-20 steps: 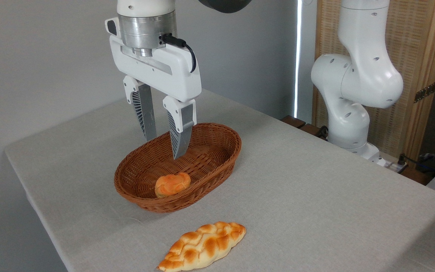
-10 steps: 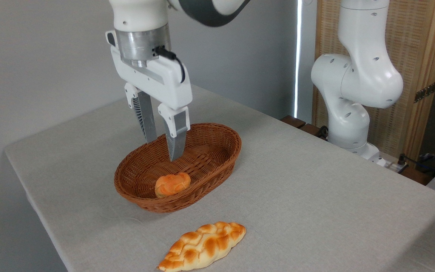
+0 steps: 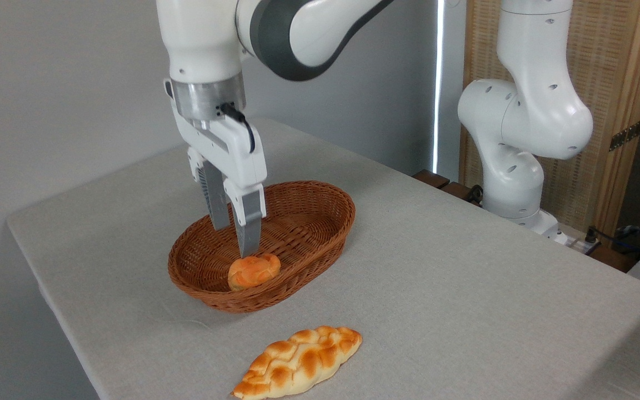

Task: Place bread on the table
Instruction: 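Lower the open gripper into the basket around the round bread roll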

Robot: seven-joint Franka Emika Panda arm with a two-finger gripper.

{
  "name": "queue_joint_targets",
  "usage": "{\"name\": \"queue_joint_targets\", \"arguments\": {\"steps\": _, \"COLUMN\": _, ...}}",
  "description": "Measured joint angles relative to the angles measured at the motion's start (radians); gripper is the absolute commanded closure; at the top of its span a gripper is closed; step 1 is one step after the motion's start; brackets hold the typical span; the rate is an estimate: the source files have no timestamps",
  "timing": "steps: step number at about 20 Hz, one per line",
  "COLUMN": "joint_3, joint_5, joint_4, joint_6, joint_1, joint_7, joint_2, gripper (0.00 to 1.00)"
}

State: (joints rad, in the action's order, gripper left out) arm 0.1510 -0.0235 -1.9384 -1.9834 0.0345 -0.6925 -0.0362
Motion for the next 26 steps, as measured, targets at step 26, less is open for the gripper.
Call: {"name": "queue_joint_targets", "arguments": {"steps": 26, "joint_3": 0.001, "joint_5": 0.083, "joint_4": -0.035, "joint_6": -0.052, "joint_1": 0.027, "joint_7": -0.059, "joint_2": 0.078, "gripper": 0.00}}
